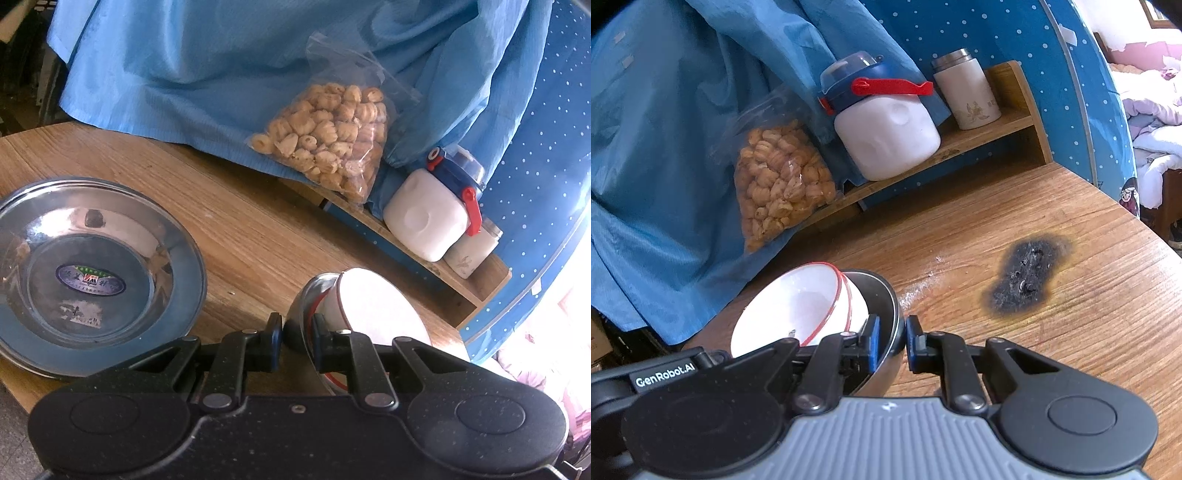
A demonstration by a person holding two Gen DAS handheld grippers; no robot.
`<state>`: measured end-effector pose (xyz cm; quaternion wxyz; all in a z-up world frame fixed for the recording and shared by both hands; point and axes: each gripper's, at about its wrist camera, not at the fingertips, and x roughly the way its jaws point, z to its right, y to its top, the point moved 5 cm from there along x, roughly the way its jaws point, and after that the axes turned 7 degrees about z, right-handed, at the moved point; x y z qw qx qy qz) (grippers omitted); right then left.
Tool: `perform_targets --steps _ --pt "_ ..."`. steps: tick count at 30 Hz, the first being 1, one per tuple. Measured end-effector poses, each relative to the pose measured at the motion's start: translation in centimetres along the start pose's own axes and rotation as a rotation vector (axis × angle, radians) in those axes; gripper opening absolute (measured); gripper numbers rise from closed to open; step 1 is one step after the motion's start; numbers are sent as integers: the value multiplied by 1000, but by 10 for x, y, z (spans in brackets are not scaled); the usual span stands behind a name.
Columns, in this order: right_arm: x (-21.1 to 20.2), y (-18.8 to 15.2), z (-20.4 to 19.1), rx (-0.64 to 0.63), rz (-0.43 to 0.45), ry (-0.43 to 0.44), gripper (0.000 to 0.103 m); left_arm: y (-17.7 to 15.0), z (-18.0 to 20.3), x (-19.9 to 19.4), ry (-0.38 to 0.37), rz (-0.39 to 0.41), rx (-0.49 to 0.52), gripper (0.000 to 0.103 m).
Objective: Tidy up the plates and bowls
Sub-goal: 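Lift the steel bowl with nested white bowls using both grippers and carry it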
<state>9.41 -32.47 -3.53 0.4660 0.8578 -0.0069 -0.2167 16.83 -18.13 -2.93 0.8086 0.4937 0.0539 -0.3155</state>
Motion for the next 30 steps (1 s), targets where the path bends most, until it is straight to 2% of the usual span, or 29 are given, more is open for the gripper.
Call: perform_targets --steps 22,30 --pt "-14 5 -32 -54 47 43 17 19 -8 -27 -11 80 -6 16" --pt "-6 5 -57 -88 48 94 17 34 -25 -34 20 126 -30 16"
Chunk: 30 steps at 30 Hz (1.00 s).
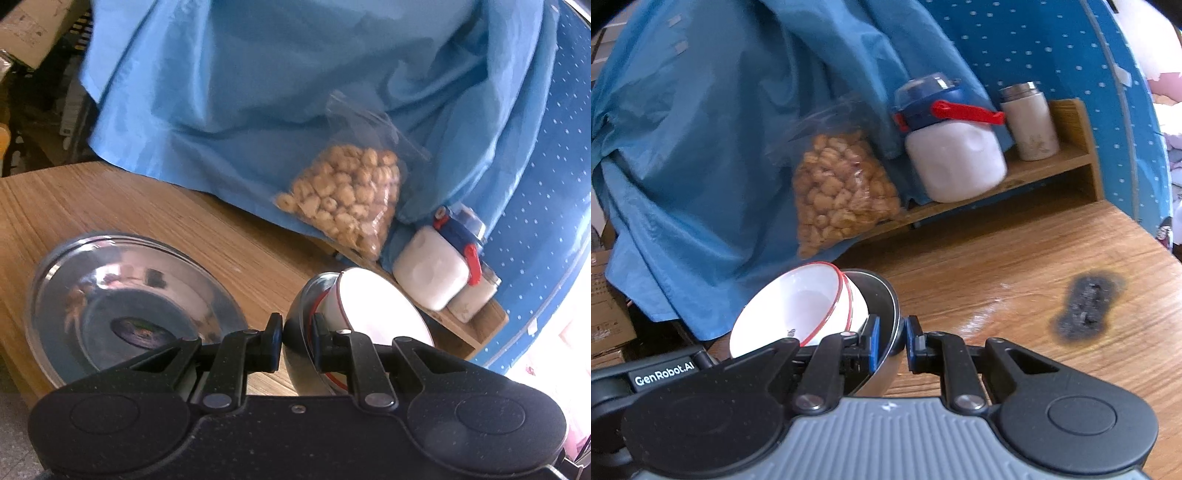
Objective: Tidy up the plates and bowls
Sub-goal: 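Lift the steel bowl with nested white bowls using both grippers and carry it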
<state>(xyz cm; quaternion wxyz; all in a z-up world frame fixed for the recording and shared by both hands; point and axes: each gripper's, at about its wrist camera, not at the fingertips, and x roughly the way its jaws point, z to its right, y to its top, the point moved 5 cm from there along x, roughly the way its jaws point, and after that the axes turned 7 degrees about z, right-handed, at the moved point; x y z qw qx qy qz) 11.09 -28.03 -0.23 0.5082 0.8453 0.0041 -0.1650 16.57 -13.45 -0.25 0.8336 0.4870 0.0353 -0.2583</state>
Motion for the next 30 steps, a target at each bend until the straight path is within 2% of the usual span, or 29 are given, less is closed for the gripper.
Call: perform_targets --steps 12,22,30 --pt "19 -9 -48 -49 -25 97 17 26 -37 -12 77 71 -37 16" --pt "34 -25 -77 -74 -76 173 17 37 -67 -23 165 99 -61 16" --pt "38 -35 -93 -91 -104 203 17 40 -84 -29 206 109 -73 16"
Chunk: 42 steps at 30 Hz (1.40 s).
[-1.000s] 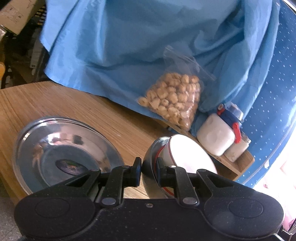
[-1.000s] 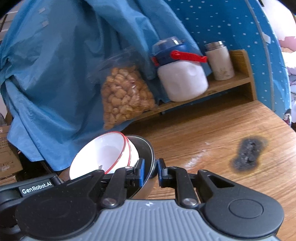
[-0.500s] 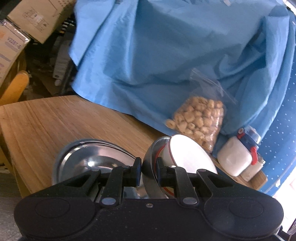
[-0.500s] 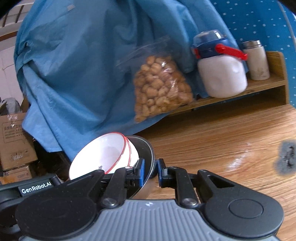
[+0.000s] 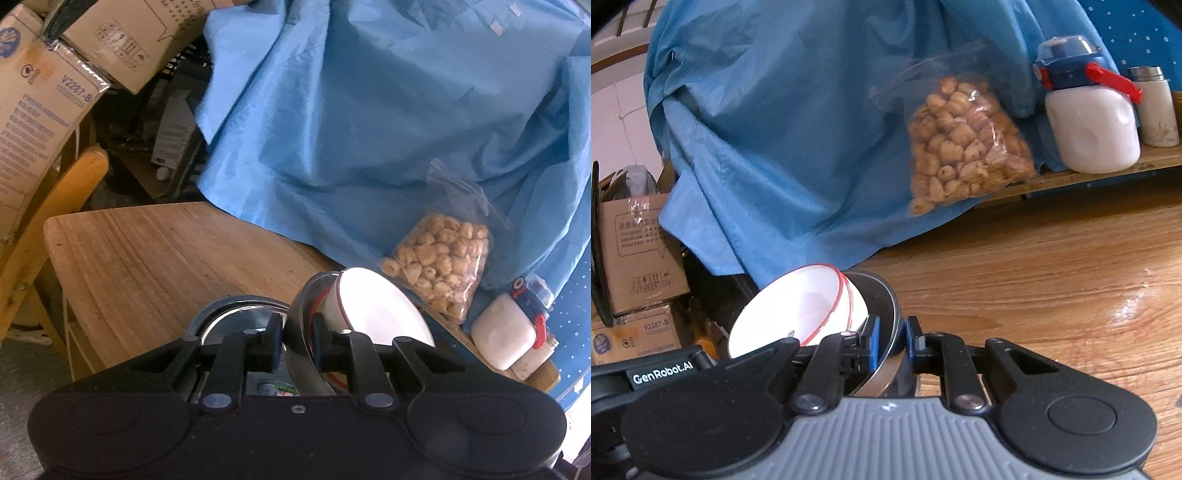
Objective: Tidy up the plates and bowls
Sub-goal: 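Lift the steel bowl with nested white bowls using both grippers and carry it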
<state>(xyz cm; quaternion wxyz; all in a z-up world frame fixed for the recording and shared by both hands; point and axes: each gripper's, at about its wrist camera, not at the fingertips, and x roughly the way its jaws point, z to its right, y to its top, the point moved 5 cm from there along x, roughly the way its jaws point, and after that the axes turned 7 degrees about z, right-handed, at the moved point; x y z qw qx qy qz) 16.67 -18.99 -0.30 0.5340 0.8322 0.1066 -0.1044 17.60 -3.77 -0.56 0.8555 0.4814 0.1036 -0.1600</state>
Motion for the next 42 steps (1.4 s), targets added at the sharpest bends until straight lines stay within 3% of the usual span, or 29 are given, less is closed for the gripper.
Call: perform_targets --steps 16,42 --pt "15 -18 -20 -29 -61 27 17 0 -31 -2 61 3 -54 15" --pt "28 -21 -21 -19 -77 12 17 -4 -39 12 75 -8 -91 15"
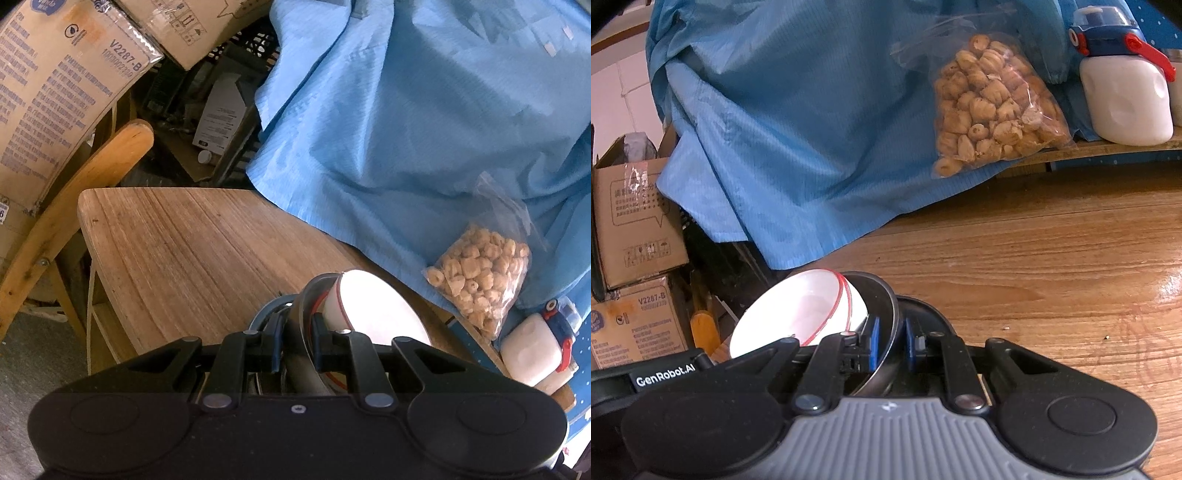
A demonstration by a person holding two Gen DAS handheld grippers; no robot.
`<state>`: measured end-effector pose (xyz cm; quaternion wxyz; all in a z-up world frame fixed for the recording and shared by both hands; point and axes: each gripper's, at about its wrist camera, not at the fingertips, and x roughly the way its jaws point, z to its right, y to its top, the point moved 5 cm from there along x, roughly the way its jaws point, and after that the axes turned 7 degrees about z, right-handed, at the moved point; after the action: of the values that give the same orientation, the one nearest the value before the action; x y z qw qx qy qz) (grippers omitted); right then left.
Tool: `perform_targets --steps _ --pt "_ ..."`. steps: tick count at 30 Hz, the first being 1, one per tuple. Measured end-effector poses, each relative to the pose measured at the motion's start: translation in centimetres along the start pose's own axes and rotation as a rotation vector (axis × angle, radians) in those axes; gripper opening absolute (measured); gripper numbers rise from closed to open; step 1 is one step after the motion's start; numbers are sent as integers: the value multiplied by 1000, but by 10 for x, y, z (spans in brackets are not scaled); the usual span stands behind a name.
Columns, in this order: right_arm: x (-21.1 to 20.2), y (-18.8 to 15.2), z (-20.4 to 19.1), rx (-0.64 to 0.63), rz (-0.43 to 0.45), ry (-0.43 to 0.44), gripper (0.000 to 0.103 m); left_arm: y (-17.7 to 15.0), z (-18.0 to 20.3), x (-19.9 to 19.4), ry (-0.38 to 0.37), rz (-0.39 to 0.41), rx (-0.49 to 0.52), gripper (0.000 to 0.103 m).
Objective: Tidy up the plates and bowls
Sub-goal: 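Lift the steel bowl with nested white bowls using both grippers and carry it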
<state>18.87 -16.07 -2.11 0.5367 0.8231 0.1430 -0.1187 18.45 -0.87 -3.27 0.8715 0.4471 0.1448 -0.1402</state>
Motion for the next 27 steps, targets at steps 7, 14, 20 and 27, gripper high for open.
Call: perform_targets --steps 7,14,20,27 --pt "2 3 -1 12 10 -1 17 2 -1 3 0 4 -11 16" --pt "6 1 0 29 0 2 17 4 -1 6 0 0 -6 16" --pt "7 2 2 34 5 3 17 5 0 8 -3 -4 4 16" --pt "7 2 1 9 7 4 18 5 -2 10 -6 -5 -4 16"
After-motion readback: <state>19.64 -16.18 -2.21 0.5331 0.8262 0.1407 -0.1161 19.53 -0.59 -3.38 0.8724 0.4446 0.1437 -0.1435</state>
